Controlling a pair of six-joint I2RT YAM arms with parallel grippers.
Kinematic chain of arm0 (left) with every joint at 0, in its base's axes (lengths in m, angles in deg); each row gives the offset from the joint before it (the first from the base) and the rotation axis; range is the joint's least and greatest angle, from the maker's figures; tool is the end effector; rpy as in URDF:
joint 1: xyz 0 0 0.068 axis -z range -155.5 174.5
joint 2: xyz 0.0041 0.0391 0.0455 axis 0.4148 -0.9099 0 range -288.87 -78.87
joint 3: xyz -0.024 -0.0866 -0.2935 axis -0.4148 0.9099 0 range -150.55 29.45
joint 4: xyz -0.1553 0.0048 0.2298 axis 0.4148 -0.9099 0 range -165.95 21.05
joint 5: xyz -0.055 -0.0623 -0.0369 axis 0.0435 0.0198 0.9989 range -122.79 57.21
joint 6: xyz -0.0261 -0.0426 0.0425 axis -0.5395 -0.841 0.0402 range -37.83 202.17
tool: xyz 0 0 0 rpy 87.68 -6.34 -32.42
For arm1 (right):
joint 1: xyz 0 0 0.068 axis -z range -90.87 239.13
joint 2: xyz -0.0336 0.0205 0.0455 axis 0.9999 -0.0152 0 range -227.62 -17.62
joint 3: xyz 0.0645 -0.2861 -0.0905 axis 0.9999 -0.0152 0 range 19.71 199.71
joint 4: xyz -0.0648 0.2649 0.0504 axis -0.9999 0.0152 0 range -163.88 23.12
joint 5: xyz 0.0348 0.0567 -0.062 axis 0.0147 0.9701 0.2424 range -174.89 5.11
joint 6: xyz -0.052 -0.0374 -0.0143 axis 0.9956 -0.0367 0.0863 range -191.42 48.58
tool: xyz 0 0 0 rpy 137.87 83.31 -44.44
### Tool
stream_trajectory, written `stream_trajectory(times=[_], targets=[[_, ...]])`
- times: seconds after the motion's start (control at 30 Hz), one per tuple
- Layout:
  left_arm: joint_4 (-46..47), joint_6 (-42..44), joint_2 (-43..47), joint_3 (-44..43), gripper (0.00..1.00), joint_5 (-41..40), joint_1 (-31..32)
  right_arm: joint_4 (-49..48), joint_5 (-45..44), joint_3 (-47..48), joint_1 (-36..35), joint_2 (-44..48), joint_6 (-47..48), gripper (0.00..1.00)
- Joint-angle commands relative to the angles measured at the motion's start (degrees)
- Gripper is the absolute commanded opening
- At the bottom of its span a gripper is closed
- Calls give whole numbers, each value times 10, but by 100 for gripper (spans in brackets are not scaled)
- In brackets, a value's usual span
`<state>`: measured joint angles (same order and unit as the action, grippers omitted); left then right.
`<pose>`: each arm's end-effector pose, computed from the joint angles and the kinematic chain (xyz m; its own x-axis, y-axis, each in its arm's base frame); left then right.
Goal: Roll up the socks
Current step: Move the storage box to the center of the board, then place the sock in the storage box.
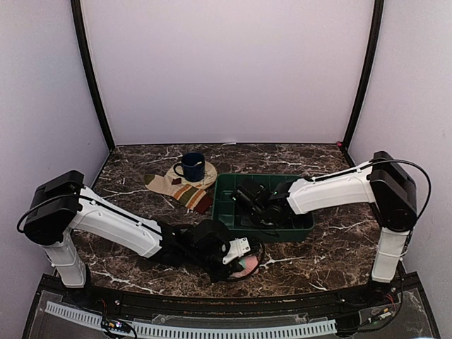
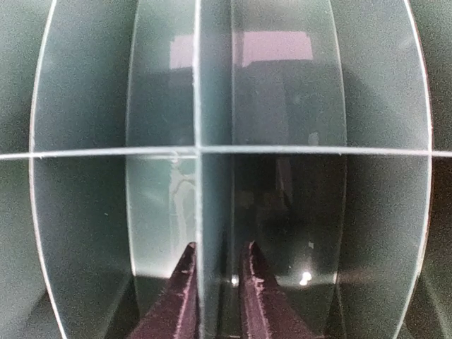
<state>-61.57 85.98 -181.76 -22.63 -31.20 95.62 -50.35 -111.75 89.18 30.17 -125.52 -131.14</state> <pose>0.1248 -0.3694 0.1536 -0.1588 0.6694 -0.7257 0.9650 0.2607 0.0293 0.2319 0.3399 0.1763 -0.7951 0.1730 -0.5813 0.0628 0.9768 0.2049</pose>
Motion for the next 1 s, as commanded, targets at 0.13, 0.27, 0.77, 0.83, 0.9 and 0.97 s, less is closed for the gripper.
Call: stream_trajectory(times=[0.13,0.27,0.77,0.83,0.9,0.97], targets=[[-148,-32,-9,27,0,5,-6,36,-3,24,-6,44,72,31],[-160,-45,1,20,0,20,-6,14,0,9,-5,71,89,35],[-232,-105,79,-31,0,39,-6,-11,-11,-14,-2,155,125,35],[-241,-116,92,-39,0,37,-6,-20,-11,-21,-2,162,127,35],[-253,-128,106,-51,0,30,-8,-29,-13,-27,-2,186,129,35],[-259,-144,125,-61,0,17,-12,-33,-17,-29,-2,197,134,35]])
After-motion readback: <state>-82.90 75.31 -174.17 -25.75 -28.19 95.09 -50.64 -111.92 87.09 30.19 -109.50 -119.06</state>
